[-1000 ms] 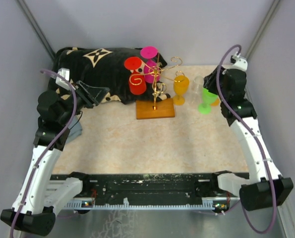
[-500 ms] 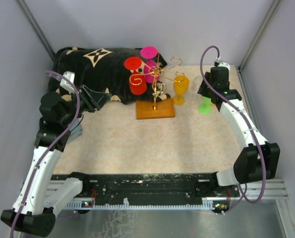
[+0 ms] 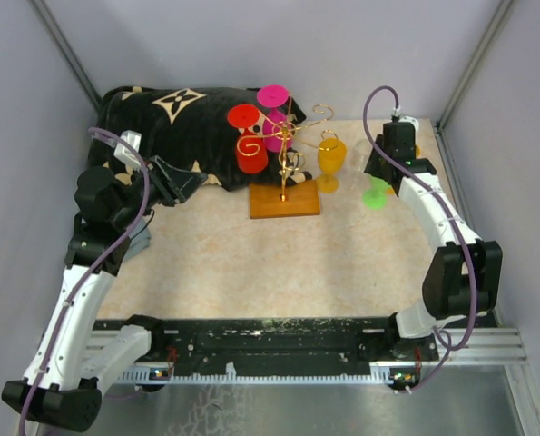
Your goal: Place the wine glass upside down on the wine glass rack
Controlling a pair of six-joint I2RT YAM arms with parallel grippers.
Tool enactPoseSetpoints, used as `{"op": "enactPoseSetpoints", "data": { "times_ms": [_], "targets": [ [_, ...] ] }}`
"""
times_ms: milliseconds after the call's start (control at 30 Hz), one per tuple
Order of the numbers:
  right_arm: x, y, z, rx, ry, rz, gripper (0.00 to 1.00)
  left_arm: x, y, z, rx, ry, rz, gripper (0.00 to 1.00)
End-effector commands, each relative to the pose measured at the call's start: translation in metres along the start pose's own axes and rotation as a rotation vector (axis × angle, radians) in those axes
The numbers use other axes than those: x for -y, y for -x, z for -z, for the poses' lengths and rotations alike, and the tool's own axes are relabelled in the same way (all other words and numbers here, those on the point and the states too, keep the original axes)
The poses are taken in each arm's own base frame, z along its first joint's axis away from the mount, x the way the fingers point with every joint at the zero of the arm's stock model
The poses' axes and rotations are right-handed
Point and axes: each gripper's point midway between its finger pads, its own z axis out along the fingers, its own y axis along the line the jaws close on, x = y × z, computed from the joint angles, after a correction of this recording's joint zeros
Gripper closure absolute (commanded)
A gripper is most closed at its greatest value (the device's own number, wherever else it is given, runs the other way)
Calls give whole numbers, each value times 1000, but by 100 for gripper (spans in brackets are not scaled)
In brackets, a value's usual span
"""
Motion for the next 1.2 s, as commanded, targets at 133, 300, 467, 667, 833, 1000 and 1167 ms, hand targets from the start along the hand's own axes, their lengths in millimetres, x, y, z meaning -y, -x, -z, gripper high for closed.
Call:
{"op": "enactPoseSetpoints", "data": {
  "times_ms": [133,300,467,667,833,1000,1167],
  "targets": [
    [-8,33,-9,87,17,-2,62,-1,-3,-2,-9,-18,-12,48],
    [-11,28,-17,69,28,-1,64,-2,-6,-4,-17,-23,-1,48],
    [-10,26,-19,68,25,-2,72,-4,-7,-5,-15,-18,1,48],
    [-8,25,-19,67,14,-4,98,-5,-7,-5,-15,-14,2,48],
    [-9,27,-7,71,25,-17,100,-5,-7,-5,-13,-14,1,48],
    [-16,28,22,89,94,-58,100,-4,-7,-6,-17,-19,6,48],
    [-21,21,62,111,184,-108,100,-4,-6,-4,-13,-14,8,48]
  ]
}}
